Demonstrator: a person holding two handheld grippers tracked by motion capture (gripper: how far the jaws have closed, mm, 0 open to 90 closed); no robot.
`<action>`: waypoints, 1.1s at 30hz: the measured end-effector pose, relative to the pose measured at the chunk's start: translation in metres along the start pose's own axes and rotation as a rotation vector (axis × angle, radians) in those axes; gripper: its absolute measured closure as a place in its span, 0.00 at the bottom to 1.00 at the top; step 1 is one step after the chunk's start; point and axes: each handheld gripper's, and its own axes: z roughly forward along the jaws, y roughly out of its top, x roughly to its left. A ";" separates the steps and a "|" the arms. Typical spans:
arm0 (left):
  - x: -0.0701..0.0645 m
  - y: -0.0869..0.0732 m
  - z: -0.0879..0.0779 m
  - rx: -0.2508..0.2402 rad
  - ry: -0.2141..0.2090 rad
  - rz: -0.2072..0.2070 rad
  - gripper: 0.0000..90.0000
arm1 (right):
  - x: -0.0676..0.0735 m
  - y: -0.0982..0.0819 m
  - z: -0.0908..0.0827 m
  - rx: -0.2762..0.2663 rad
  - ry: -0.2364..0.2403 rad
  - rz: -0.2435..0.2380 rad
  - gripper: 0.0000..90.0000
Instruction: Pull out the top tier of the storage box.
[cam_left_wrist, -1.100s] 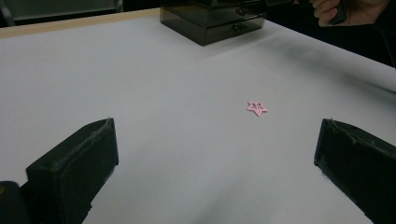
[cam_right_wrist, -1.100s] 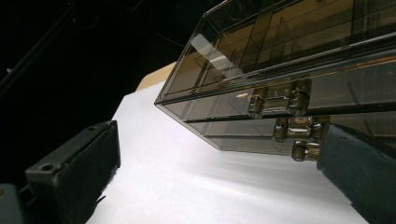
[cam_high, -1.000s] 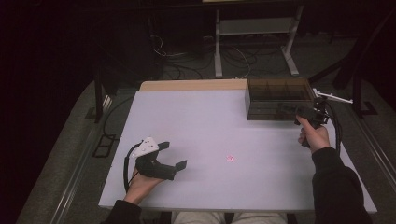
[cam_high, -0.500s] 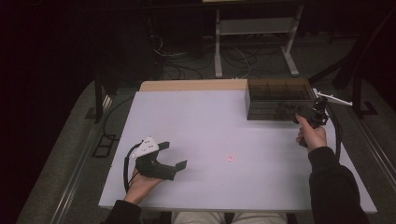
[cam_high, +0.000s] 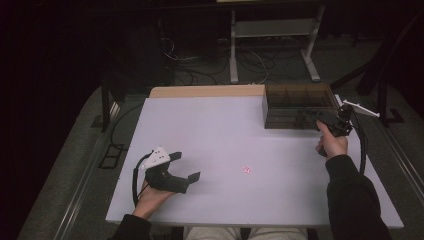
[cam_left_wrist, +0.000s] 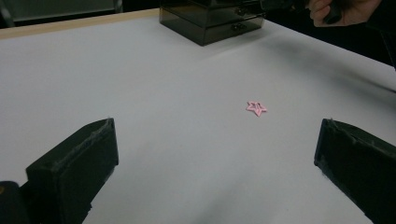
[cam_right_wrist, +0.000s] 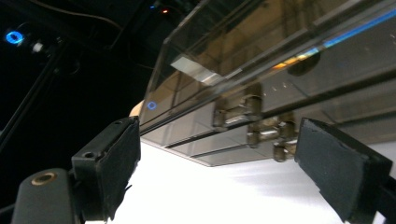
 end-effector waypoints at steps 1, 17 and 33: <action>0.000 0.000 0.000 0.000 -0.001 0.000 0.00 | -0.001 0.000 0.000 -0.003 0.000 0.004 0.16; 0.000 0.000 0.001 0.000 -0.002 0.000 0.00 | -0.006 -0.002 0.002 -0.030 -0.038 0.062 0.30; 0.001 0.000 0.000 -0.008 -0.007 -0.006 0.00 | -0.005 -0.005 0.009 -0.061 -0.040 0.119 0.65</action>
